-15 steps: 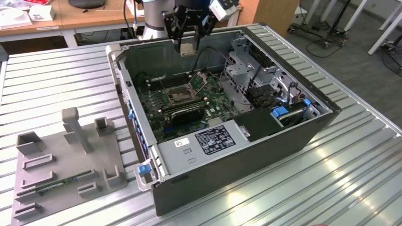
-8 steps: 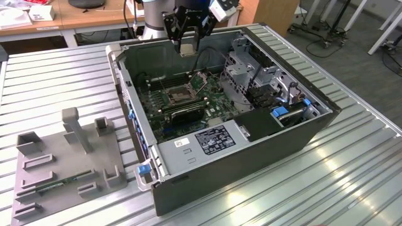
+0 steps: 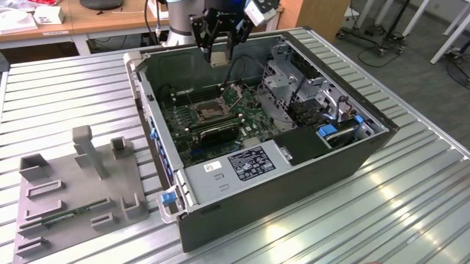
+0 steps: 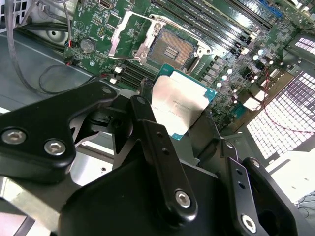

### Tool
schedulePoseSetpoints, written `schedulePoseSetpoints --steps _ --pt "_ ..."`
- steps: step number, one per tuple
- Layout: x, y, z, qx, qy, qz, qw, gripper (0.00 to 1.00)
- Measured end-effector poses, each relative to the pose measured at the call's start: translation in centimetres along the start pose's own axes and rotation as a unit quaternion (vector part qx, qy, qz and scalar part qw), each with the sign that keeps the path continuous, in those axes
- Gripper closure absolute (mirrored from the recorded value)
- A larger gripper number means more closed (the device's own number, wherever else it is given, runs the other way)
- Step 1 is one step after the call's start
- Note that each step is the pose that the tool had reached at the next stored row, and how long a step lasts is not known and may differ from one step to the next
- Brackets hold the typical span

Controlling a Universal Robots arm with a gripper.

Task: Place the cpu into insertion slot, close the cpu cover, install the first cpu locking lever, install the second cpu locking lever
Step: 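Place the cpu into insertion slot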

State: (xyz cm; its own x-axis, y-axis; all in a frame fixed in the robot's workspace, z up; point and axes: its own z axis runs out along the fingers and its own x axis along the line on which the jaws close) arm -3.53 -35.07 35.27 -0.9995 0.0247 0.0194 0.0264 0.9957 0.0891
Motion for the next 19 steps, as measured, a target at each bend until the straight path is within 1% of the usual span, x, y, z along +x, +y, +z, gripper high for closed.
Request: schedulePoseSetpoints --steps 6,14,19 --pt "0.0 0.0 0.07 -0.0001 0.0 0.0 1.0 0.46" --pt "-0.01 -0.05 0.57 -0.0001 0.0 0.0 1.0 0.46" --pt "-0.01 -0.06 0.68 -0.0001 0.0 0.0 1.0 0.46"
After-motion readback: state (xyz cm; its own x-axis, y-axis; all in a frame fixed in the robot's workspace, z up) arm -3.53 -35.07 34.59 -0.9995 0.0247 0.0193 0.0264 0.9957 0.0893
